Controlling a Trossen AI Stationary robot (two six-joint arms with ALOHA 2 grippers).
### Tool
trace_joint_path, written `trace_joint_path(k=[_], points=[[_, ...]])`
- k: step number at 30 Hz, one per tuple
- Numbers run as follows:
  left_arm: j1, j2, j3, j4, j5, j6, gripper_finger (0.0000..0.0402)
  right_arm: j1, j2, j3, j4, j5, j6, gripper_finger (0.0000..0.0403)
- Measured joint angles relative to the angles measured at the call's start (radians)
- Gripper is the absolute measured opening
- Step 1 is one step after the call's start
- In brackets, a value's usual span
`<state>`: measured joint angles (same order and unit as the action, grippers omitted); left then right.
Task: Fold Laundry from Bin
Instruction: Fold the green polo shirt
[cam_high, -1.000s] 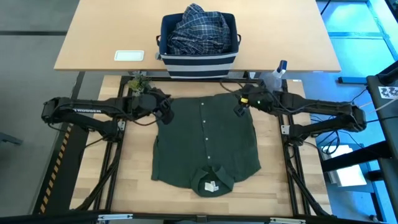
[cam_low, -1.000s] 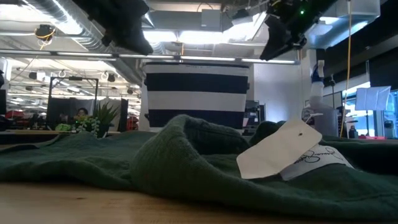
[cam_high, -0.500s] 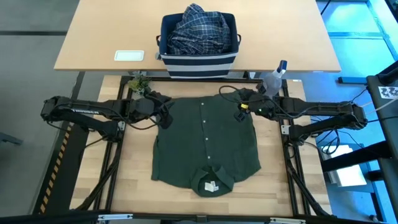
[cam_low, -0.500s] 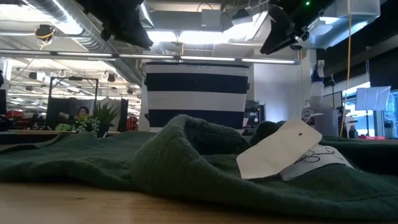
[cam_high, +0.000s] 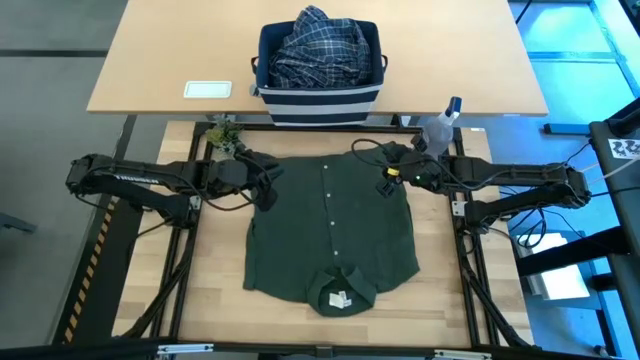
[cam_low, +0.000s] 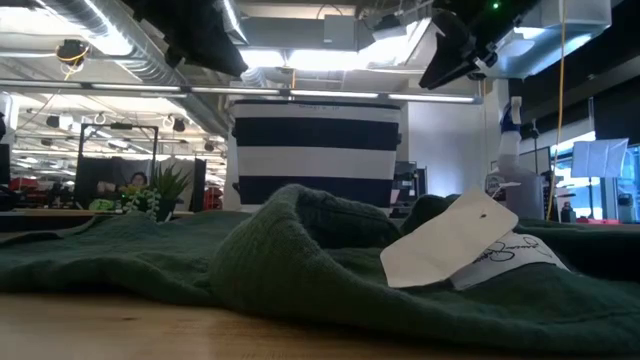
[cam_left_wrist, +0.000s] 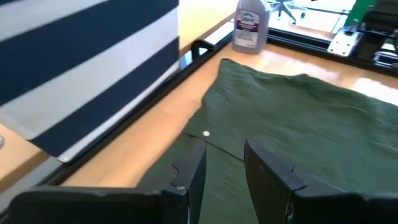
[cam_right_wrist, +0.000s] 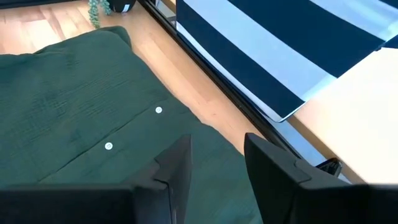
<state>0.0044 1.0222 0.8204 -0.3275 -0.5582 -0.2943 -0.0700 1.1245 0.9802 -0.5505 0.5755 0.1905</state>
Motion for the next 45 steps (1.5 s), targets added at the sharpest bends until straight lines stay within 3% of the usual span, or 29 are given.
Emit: trace_joint_path(k=[38,45], points=[[0.000,0.000,0.000,0.000,-0.002,-0.011,0.0103,-0.002,0.000,0.000,0.003,0.000,0.015,0.0147],[-0.002,-0.005,0.000,-0.005,0.051,-0.010,0.0103,-0.002,0.000,0.000,-0.004,0.017,0.014,0.0147]])
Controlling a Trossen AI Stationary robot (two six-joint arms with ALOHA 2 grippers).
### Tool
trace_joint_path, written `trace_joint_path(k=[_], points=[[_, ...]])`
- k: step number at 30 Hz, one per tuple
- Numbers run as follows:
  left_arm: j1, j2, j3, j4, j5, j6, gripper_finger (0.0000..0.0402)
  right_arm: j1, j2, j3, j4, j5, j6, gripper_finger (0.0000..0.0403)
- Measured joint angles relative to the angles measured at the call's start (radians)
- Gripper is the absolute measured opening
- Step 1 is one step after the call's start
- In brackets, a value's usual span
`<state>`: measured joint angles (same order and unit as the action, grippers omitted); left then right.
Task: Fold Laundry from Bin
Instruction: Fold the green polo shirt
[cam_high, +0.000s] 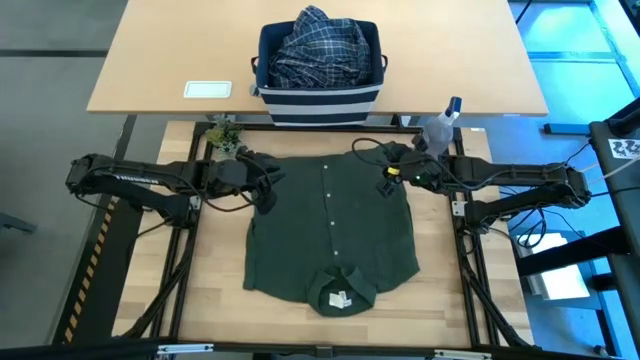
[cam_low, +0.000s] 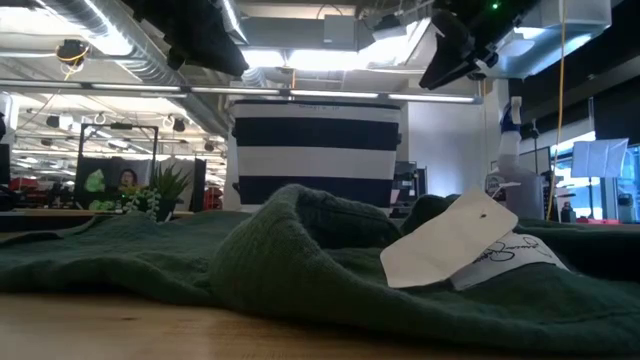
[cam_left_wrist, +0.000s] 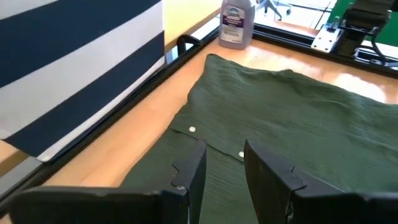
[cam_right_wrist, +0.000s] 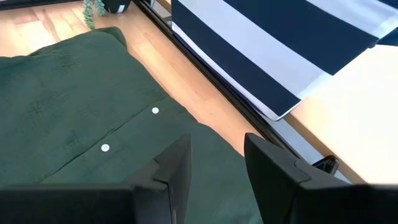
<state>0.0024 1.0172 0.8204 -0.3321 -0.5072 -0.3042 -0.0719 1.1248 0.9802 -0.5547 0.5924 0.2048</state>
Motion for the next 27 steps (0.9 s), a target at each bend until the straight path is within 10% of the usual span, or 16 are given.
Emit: trace_joint_path(k=[27], points=[[-0.256,-0.143,0.000,-0.025,-0.285,0.024,0.0103,0.202,-0.077,0.000,-0.046,0.141,0.063,0.0147]])
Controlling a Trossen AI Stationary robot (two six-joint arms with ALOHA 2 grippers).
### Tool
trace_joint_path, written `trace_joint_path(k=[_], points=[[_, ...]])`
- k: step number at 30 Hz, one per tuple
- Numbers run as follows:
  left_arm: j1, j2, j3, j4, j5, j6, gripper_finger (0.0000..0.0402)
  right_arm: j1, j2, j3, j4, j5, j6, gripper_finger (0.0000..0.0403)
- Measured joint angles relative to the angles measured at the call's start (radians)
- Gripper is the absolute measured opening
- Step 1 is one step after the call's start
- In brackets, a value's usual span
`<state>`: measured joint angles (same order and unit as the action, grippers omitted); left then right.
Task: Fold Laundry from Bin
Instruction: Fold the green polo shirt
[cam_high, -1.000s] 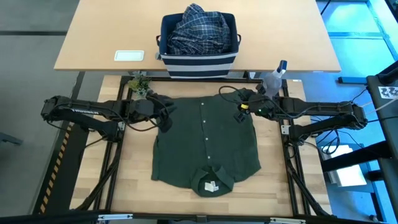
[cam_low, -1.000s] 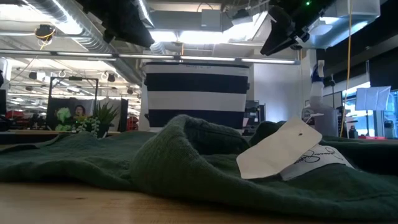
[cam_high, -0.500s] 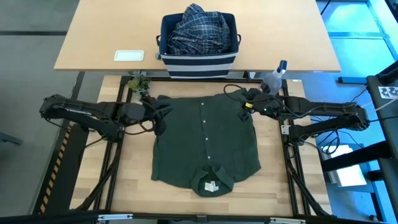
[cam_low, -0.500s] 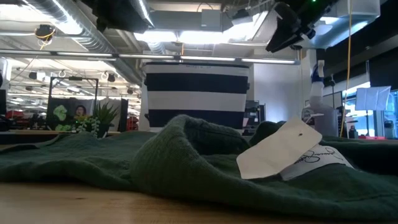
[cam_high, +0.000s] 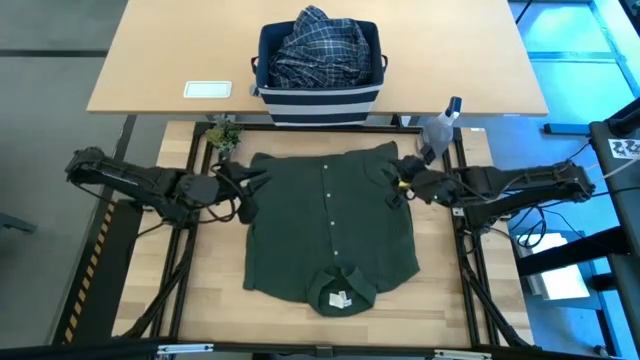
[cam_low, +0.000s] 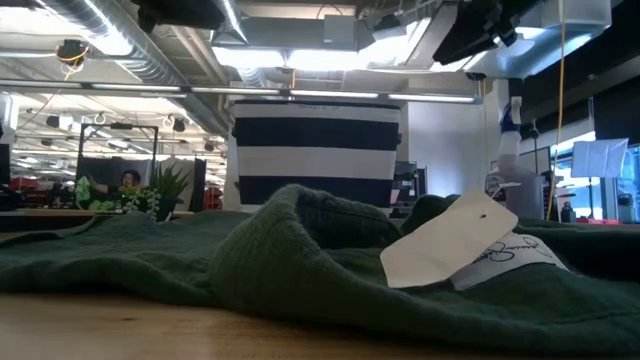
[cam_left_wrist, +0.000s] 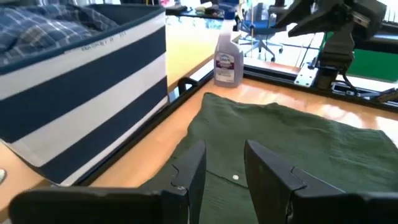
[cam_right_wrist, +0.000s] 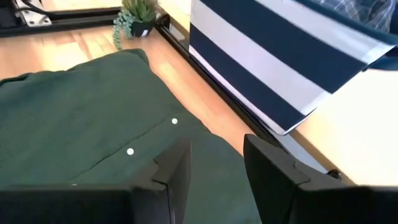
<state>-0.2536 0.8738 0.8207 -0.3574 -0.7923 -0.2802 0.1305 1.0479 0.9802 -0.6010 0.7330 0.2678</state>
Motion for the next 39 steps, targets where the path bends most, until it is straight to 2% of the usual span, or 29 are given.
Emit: trace_joint_path(k=[10,15,27,33,39], points=[[-0.076,0.000,0.000,-0.014,-0.047,0.003,0.0103,0.042,0.000,0.000,0.000,0.030,0.024,0.0147],[-0.120,-0.027,0.000,-0.053,-0.136,0.000,0.0103,0.054,0.000,-0.015,0.007,0.036,0.025,0.0147],[-0.159,-0.038,-0.002,-0.058,-0.134,0.002,0.0103,0.061,-0.038,-0.110,0.105,0.034,0.027,0.0147],[-0.193,-0.071,-0.075,-0.051,-0.183,-0.049,0.0103,0.126,-0.095,-0.130,0.137,0.036,0.026,0.0147],[-0.205,-0.130,-0.132,-0.027,-0.193,-0.103,0.0103,0.179,-0.130,-0.139,0.146,0.096,0.035,0.0147]])
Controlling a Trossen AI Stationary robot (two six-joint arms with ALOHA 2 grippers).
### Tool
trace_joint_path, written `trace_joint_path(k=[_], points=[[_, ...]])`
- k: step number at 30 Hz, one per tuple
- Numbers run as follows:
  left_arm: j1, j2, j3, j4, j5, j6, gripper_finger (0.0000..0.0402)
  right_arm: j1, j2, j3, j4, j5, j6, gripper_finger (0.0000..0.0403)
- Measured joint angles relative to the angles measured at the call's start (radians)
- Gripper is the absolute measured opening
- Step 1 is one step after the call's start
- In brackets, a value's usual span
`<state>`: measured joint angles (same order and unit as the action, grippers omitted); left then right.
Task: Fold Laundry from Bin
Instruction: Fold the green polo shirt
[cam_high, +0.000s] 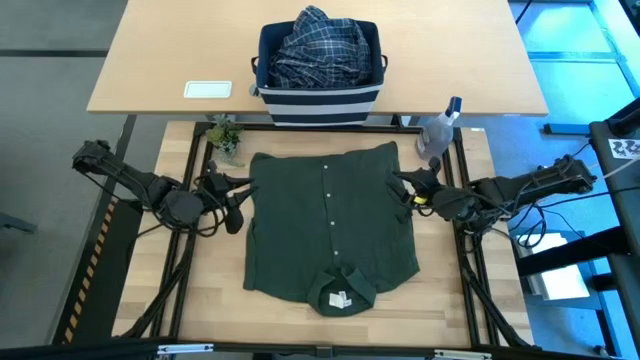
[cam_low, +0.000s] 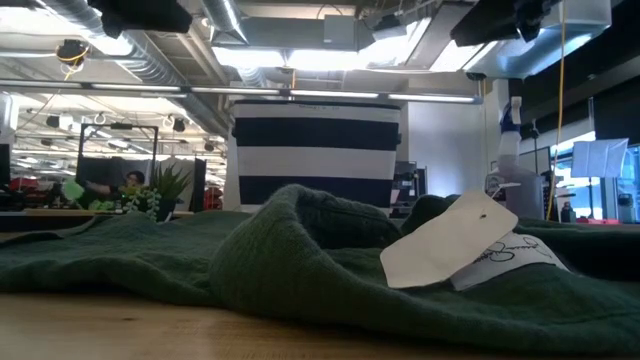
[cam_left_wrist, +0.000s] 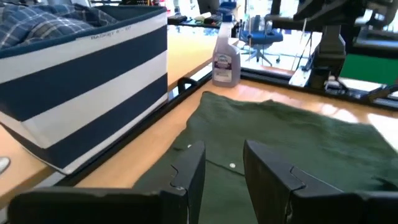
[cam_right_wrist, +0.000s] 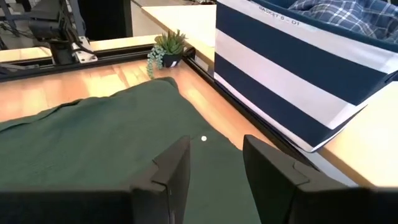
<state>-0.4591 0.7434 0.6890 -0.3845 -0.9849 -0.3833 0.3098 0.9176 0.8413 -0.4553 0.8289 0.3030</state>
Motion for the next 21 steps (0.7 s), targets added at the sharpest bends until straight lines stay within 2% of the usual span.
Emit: trace_joint_path(k=[13,21], points=[[-0.007,-0.005,-0.009,0.010,0.001,0.025,0.0103,-0.001,0.003,-0.002,0.066,0.001,-0.046,0.0147],[-0.019,-0.004,-0.009,0.009,-0.014,0.027,0.0103,-0.002,0.001,-0.094,0.203,-0.011,-0.095,0.0147]])
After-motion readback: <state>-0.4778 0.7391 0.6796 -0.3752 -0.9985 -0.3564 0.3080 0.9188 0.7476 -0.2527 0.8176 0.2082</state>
